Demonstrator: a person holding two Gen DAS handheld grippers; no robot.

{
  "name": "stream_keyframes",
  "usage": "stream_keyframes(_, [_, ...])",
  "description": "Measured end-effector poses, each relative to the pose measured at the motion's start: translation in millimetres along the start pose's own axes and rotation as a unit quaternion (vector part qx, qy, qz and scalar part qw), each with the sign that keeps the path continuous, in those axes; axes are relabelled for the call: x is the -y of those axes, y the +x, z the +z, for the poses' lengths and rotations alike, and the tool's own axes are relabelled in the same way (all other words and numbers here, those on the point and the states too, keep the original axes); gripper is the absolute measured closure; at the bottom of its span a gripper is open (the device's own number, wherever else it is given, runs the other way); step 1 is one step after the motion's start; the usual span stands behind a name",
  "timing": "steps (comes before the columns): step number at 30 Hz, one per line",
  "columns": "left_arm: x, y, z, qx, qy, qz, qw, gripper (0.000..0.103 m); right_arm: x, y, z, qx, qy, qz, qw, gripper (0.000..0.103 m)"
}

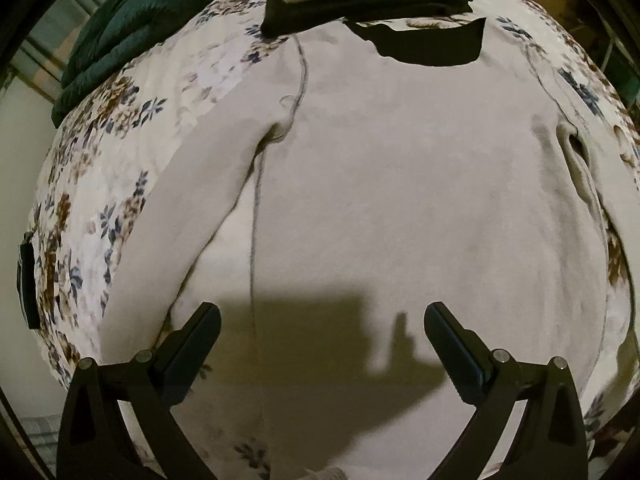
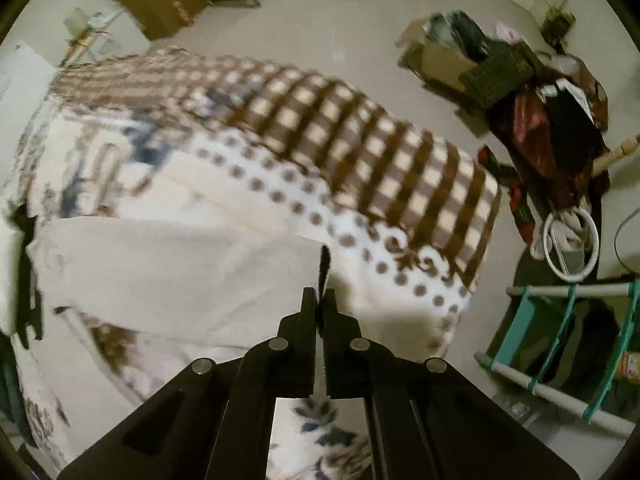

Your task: Fold small clothes

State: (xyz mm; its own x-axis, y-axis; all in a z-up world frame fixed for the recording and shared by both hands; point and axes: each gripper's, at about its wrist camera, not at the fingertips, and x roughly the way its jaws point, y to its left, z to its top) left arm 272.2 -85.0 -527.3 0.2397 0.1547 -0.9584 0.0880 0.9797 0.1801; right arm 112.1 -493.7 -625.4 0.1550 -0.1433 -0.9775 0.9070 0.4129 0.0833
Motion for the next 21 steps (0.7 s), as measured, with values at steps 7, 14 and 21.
stream_keyframes(7, [-43,-9,-8,-0.001,-0.047,0.008,0.9989,0.0,-120,-61,-36,0.007,-0.194,0.079,0.978,0.101])
stream_keyframes(14, [-116,-16,-28,0.003,-0.09,0.054,0.9945,0.0,-277,-56,-205,-0.035,-0.468,0.117,0.875,0.101])
stream_keyframes(21, [-178,-8,-60,-0.013,-0.143,0.091,0.9854,0.0,-285,-18,-356,-0.062,-0.659,0.081,0.745,0.101])
